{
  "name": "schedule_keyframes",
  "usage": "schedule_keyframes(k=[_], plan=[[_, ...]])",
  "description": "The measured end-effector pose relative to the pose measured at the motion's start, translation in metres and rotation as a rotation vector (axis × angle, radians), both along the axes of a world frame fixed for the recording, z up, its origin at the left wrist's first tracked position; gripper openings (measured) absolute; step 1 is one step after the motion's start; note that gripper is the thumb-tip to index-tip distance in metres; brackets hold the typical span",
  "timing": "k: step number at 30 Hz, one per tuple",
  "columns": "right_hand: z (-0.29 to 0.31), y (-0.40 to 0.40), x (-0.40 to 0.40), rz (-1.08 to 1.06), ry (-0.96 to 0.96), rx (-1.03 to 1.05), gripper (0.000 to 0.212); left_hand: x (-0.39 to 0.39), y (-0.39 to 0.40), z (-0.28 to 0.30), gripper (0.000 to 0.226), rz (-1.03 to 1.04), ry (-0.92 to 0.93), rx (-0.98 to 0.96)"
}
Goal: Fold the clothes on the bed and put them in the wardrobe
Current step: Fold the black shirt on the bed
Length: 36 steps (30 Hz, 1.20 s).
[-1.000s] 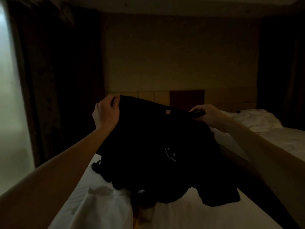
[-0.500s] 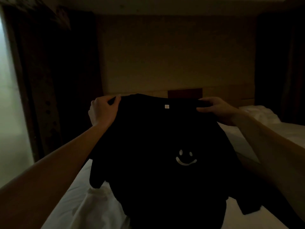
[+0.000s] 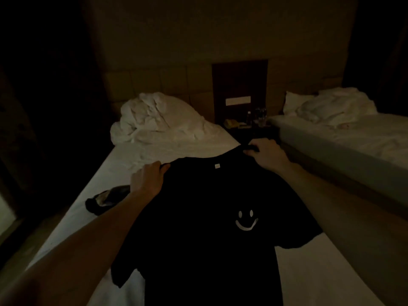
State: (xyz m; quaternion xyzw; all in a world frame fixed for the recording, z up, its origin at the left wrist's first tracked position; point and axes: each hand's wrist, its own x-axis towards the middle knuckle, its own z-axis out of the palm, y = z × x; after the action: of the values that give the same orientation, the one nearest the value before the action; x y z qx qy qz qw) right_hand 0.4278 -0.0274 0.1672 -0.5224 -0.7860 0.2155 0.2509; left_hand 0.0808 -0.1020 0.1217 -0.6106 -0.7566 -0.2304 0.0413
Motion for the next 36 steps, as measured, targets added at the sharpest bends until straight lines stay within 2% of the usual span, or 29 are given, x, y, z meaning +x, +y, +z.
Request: schedule_keyframes(k=[3, 8, 10, 15, 17, 20, 25, 26, 28, 30, 32, 33, 36], plan=[[-0.055, 0.056, -0.016, -0.055, -0.049, -0.048, 0.015, -0.012, 0.058, -0.051, 0.044, -0.068, 0.005, -0.106], [-0.19, 0.137, -0.049, -0.155, -0.157, -0.103, 0.024, -0.032, 0.144, -0.158, 0.04, -0.051, -0.017, -0.267], [-0.239, 0.16, -0.057, -0.177, -0.182, -0.143, 0.027, -0.042, 0.17, -0.198, 0.036, -0.051, -0.016, -0.265], [-0.325, 0.184, -0.066, -0.129, -0.233, -0.219, 0.028, -0.052, 0.196, -0.259, 0.035, -0.036, -0.204, -0.215], [-0.334, 0.183, -0.065, -0.109, -0.3, -0.192, 0.03, -0.054, 0.192, -0.259, 0.037, -0.036, -0.259, -0.163], [-0.328, 0.174, -0.056, -0.173, -0.364, -0.184, 0.049, -0.068, 0.174, -0.249, 0.048, 0.032, -0.218, -0.177], [-0.314, 0.136, -0.016, -0.326, -0.452, -0.438, 0.059, -0.107, 0.116, -0.251, 0.087, 0.099, -0.228, -0.516], [-0.313, 0.126, -0.008, -0.355, -0.459, -0.464, 0.06, -0.112, 0.106, -0.253, 0.084, 0.076, -0.276, -0.583], [-0.311, 0.111, 0.005, -0.387, -0.456, -0.492, 0.058, -0.116, 0.091, -0.253, 0.056, 0.06, -0.333, -0.73], [-0.302, 0.092, 0.019, -0.36, -0.399, -0.52, 0.05, -0.115, 0.076, -0.246, 0.039, 0.086, -0.385, -0.745], [-0.3, 0.087, 0.028, -0.344, -0.323, -0.527, 0.042, -0.118, 0.075, -0.239, 0.025, 0.127, -0.502, -0.639], [-0.297, 0.084, 0.032, -0.344, -0.304, -0.517, 0.041, -0.117, 0.072, -0.228, 0.025, 0.138, -0.513, -0.548], [-0.287, 0.077, 0.032, -0.298, -0.253, -0.441, 0.041, -0.116, 0.069, -0.201, 0.019, 0.132, -0.41, -0.33]])
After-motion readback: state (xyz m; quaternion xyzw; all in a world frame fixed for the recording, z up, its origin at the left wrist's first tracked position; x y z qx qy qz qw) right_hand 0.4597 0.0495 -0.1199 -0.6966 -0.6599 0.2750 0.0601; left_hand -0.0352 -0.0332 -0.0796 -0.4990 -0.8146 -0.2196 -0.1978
